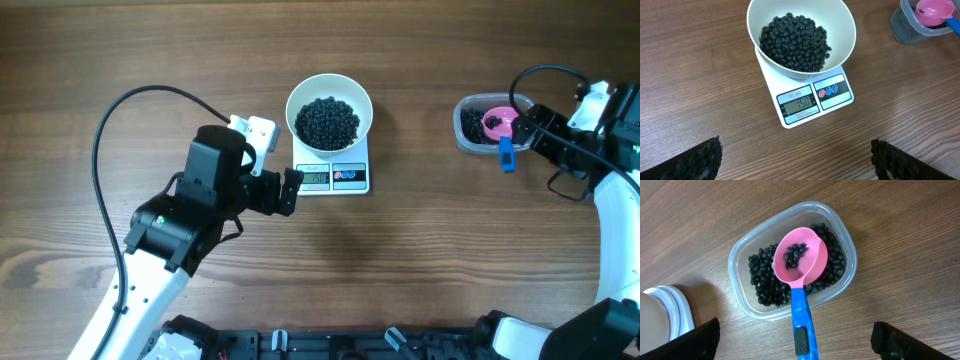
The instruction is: Scoop item into bowl and weigh 150g on scale
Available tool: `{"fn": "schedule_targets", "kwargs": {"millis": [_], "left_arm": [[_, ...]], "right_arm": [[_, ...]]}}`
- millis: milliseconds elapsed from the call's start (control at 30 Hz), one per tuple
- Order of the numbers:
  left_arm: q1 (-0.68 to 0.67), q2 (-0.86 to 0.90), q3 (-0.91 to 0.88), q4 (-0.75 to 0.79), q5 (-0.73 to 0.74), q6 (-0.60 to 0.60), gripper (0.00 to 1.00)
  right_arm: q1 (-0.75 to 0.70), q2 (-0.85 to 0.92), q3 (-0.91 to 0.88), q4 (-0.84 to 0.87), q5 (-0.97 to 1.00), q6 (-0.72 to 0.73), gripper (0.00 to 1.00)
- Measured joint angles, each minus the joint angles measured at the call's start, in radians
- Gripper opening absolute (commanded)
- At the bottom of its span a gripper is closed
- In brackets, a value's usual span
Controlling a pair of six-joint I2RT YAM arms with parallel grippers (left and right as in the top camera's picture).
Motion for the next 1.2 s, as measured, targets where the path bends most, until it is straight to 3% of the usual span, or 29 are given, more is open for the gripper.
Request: {"fn": "schedule_targets", "kwargs": {"millis": [433,700,767,1000,1200], "left_arm": [[0.000,0.000,0.000,0.000,0.000,0.000,1.00],[0.000,0.000,0.000,-0.001,0.000,0.000,1.00],[0.000,0.000,0.000,0.001,0.000,0.000,1.00],[0.000,0.000,0.000,-0.002,0.000,0.000,1.00],[0.000,0.000,0.000,-0.002,0.000,0.000,1.00]], "right_arm": [[0.000,-0.026,0.000,0.000,0.003,0.000,1.00],[0.058,-0.374,-0.027,0.004,0.082,-0.027,1.00],[0.114,-0.490,-0.126,0.057,0.092,-0.031,1.00],[0.170,-0.902,-0.622,0.569,0.138,-0.034,1.00],[0.210,-1.138,-0.803,0.636,0.142,-0.027,1.00]]}}
